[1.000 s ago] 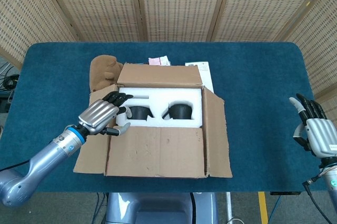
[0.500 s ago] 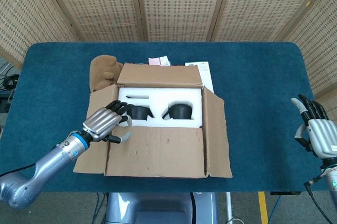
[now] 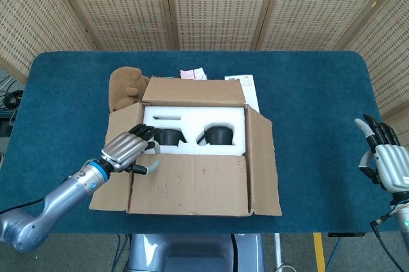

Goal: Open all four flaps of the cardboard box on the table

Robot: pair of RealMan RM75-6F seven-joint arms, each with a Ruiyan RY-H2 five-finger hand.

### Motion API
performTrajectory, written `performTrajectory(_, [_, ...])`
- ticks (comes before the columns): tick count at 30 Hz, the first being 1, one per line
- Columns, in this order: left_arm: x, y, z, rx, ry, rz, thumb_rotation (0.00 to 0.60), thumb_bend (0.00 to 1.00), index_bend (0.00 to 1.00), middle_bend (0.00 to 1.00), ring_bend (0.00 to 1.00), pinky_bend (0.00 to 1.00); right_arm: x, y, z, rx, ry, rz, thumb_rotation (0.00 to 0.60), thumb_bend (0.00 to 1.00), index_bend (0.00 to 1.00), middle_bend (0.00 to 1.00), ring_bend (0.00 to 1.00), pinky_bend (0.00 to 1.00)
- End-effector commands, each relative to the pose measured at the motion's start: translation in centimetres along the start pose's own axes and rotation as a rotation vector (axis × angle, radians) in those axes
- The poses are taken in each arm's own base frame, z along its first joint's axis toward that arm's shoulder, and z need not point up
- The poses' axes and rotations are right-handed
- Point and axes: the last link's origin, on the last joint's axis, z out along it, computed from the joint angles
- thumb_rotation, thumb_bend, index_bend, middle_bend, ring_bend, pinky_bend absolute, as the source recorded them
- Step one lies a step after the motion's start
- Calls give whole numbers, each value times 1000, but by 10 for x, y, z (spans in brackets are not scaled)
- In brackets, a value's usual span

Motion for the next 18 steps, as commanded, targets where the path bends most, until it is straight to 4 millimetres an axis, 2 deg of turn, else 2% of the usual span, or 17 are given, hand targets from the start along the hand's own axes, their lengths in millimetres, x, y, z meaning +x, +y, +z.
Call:
performTrajectory(1, [-3, 0, 0, 1, -9, -9, 130, 438, 350, 63, 0, 0, 0, 0, 0, -1, 0, 1, 600, 1000, 0, 0, 0, 0])
performTrajectory(8, [1, 4, 1, -16, -14, -73, 130, 440, 349, 63, 0, 0, 0, 1, -1, -4, 2, 1, 600, 1000, 0, 0, 0, 0])
performTrajectory(18, [17, 6, -9, -45, 0, -190, 131, 446, 350, 63, 0, 0, 0, -1, 1, -2, 2, -2, 600, 1000, 0, 0, 0, 0])
